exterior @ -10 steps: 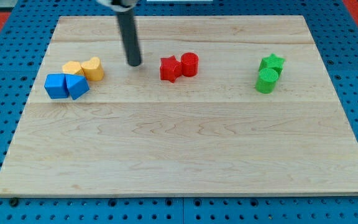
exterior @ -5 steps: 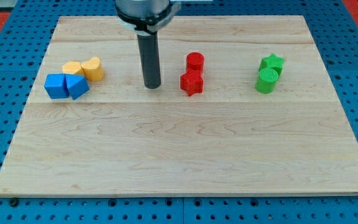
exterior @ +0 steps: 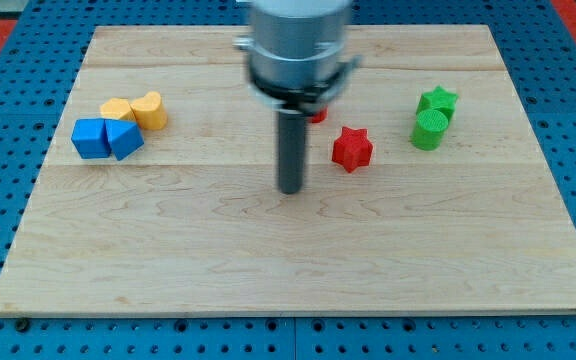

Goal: Slide the red star down and right

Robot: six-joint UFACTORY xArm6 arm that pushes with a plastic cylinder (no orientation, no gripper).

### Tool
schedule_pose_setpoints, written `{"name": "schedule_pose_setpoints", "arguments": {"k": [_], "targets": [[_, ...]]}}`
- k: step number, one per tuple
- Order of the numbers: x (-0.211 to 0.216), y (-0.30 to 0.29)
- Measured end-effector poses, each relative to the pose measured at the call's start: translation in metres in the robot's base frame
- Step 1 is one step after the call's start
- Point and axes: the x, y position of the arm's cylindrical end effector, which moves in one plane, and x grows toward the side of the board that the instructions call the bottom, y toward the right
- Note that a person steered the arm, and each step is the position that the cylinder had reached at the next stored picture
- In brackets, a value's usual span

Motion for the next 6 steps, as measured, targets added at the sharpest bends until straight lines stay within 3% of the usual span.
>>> {"name": "schedule_pose_setpoints", "arguments": {"k": [2, 4, 5, 6], "targets": [[-0.070, 0.018], [-0.045, 0.136], [-0.039, 0.141], [0.001, 0.179]]}}
